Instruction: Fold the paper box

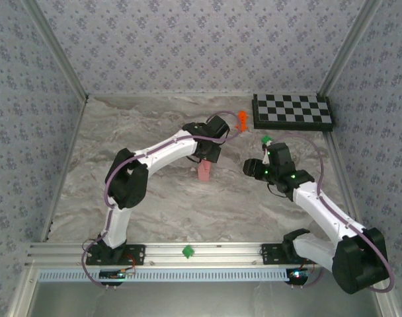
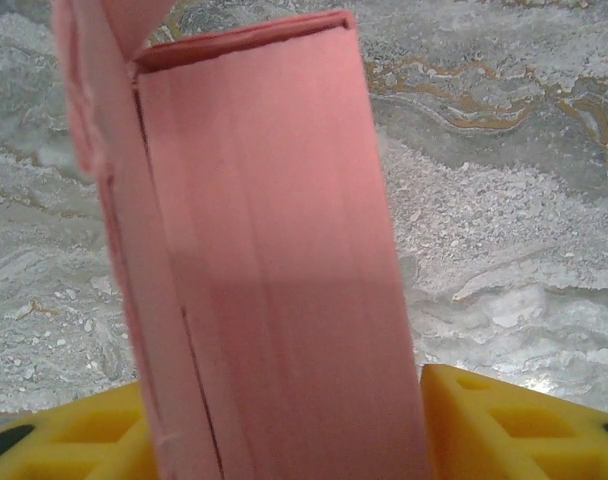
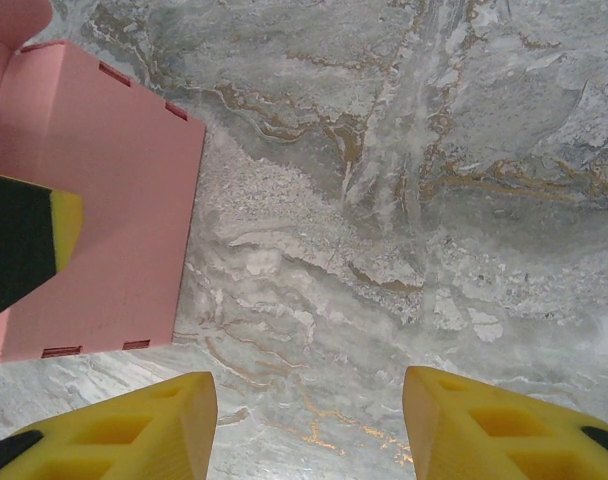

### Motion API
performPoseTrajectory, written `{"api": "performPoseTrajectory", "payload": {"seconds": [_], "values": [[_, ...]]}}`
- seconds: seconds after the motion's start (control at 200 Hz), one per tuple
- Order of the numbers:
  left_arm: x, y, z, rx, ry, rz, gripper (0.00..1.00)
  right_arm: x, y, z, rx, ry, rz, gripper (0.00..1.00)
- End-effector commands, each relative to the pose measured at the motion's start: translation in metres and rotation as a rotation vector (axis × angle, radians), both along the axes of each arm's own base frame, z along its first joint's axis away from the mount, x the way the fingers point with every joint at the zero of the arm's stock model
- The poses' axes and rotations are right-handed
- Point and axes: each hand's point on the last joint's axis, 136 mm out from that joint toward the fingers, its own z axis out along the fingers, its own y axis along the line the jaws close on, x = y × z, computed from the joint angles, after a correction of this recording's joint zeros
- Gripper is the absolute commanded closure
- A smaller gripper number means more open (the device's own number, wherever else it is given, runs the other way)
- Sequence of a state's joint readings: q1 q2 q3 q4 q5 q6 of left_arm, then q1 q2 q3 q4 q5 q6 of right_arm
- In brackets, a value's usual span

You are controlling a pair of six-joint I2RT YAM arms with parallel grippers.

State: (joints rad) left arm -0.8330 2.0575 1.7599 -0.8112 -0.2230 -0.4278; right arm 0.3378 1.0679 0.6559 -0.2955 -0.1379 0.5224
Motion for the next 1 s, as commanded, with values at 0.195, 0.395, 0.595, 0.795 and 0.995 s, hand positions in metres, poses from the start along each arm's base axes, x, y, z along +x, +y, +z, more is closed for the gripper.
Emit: {"api": "performPoseTrajectory", "payload": {"seconds": [0.195,0.395,0.595,0.795,0.995], "values": [[-0.001,0.011,0.000,0.056,0.022,-0.102,0.49,-0.001,-0.003,-0.009,-0.006,0.018,-0.007,0.46],[-0.001,0.018,0.003,0.081,0.026,-0.257,0.49,-0.001,-0.003,-0.010,-0.005,0.020,-0.008,0.46],[0.003,0.022,0.005,0.052,0.025,-0.371,0.49,-0.001,-0.003,-0.012,-0.005,0.024,-0.009,0.46],[0.007,0.023,0.009,0.037,0.013,-0.506,0.46,-0.001,-0.004,-0.013,-0.008,0.028,-0.009,0.46],[0.009,0.023,0.007,0.034,-0.006,-0.641,0.46,-0.001,-0.005,-0.014,-0.008,0.031,-0.012,0.46]]}}
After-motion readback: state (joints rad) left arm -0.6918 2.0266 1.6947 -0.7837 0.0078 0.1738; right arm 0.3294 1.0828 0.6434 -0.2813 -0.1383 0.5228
